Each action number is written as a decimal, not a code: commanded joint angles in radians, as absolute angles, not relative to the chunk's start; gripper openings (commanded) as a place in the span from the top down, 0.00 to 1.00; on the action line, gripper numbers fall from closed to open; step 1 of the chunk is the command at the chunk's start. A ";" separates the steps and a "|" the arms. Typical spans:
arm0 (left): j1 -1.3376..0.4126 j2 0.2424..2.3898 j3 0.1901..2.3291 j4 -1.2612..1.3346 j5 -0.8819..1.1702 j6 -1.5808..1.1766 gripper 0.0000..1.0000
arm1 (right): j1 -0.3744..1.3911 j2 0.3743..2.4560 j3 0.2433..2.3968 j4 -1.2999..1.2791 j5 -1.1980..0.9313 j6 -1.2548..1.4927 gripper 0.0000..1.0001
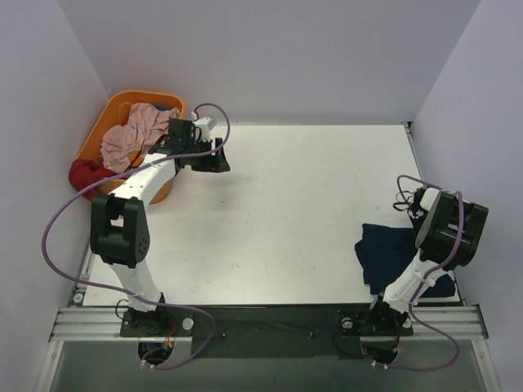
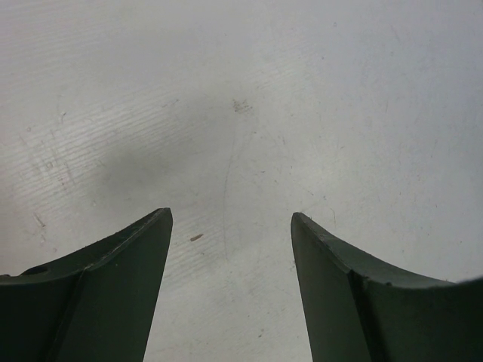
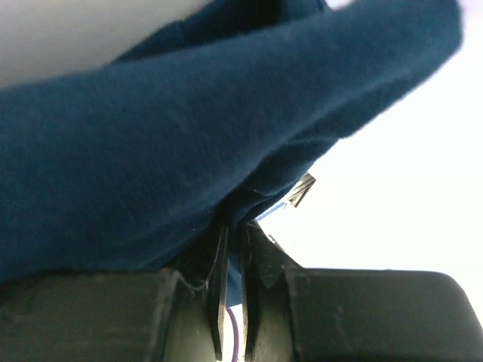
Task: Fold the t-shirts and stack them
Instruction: Put the neatly folded tshirt into the corner of the board with the right arm
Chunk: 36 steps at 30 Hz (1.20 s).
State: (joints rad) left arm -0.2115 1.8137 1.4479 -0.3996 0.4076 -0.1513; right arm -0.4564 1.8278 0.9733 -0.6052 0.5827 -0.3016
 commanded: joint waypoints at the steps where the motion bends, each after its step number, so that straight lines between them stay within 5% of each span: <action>1: -0.206 1.813 1.470 -0.399 0.416 -0.130 0.25 | -0.462 1.853 1.012 -0.629 0.643 -0.321 1.00; 3: -0.207 1.810 1.468 -0.403 0.414 -0.121 0.25 | -0.463 1.868 1.031 -0.637 0.637 -0.308 0.93; 6: -0.207 1.807 1.465 -0.408 0.413 -0.121 0.25 | -0.465 1.868 1.025 -0.632 0.640 -0.290 0.65; 12: -0.207 1.787 1.460 -0.413 0.408 -0.106 0.25 | -0.469 1.772 1.045 -0.589 0.718 -0.236 0.48; 14: -0.209 1.776 1.459 -0.414 0.400 -0.098 0.25 | -0.442 1.702 1.045 -0.560 0.727 -0.235 0.10; 15: -0.209 1.772 1.459 -0.420 0.399 -0.091 0.25 | -0.411 1.643 1.042 -0.530 0.726 -0.238 0.07; 23: -0.219 1.695 1.442 -0.471 0.373 -0.026 0.23 | -0.249 1.353 1.043 -0.443 0.591 -0.201 0.02; 36: -0.040 1.329 1.252 -0.566 0.377 0.086 0.18 | -0.100 1.025 0.795 -0.022 -0.115 -0.100 0.00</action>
State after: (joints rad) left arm -0.1417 1.4456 1.2953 -0.5316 0.3489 0.0444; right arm -0.1303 1.0767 0.8726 -0.2455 0.1242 -0.1864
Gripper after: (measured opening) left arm 0.811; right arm 0.999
